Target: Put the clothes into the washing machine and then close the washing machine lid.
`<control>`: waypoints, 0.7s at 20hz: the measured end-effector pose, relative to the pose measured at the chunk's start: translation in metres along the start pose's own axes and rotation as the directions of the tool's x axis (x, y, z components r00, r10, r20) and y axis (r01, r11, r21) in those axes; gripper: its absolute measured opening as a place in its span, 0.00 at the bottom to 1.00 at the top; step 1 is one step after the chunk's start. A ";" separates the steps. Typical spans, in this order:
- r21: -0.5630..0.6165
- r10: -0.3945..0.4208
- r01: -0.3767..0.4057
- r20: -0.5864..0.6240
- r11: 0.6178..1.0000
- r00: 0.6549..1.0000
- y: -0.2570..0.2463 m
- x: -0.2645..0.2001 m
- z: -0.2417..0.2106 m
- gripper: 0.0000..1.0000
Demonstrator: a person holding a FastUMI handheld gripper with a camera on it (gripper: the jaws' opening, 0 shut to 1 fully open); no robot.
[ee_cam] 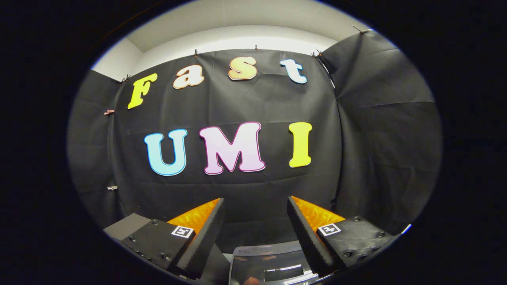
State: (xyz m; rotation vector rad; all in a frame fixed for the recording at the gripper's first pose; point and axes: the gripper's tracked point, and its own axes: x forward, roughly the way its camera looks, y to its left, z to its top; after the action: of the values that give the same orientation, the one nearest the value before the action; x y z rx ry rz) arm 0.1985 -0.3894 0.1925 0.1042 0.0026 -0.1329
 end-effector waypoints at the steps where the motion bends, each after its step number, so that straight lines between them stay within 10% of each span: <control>1: 0.004 0.005 -0.005 0.009 1.000 1.000 0.002 -0.003 0.002 0.98; 14: -0.002 0.019 -0.019 0.014 1.000 1.000 0.024 -0.017 0.004 0.99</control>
State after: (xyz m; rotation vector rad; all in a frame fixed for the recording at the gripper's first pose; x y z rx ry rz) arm 0.1850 -0.3639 0.1990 0.1015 -0.0117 -0.1149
